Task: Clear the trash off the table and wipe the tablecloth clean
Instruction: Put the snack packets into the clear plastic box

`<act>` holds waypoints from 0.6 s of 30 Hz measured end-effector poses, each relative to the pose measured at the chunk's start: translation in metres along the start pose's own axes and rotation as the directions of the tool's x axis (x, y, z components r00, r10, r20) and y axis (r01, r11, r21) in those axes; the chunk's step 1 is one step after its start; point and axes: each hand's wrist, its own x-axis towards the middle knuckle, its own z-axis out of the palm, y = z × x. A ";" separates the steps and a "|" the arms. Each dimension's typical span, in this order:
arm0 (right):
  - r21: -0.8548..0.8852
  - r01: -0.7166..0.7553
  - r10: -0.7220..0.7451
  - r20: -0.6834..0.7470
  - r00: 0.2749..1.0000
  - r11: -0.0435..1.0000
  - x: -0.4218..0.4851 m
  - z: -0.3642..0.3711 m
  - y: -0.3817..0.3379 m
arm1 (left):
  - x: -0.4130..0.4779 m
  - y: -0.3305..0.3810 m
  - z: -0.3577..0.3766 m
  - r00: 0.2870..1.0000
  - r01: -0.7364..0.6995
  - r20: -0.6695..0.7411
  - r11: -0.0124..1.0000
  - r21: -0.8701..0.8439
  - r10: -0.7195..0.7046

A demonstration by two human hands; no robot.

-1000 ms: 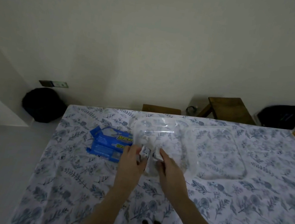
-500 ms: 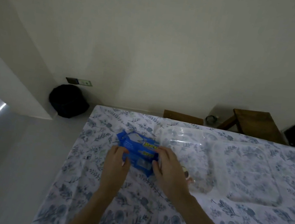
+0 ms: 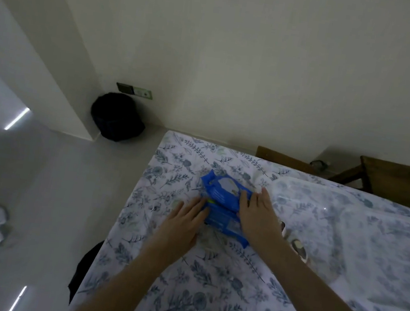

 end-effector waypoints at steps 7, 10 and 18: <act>0.464 0.006 0.065 -0.137 0.988 0.886 -0.012 -0.014 -0.002 | -0.016 0.015 0.001 0.996 0.080 -0.040 0.996 0.041 -0.079; 0.763 -0.005 0.195 -0.159 0.968 0.646 -0.027 -0.027 -0.002 | -0.022 0.017 -0.008 0.985 0.171 0.021 0.983 -0.069 -0.170; 0.978 0.163 0.495 -0.080 0.865 -0.127 -0.081 -0.027 0.024 | -0.012 0.044 -0.049 0.873 0.428 0.167 0.557 -0.711 -0.458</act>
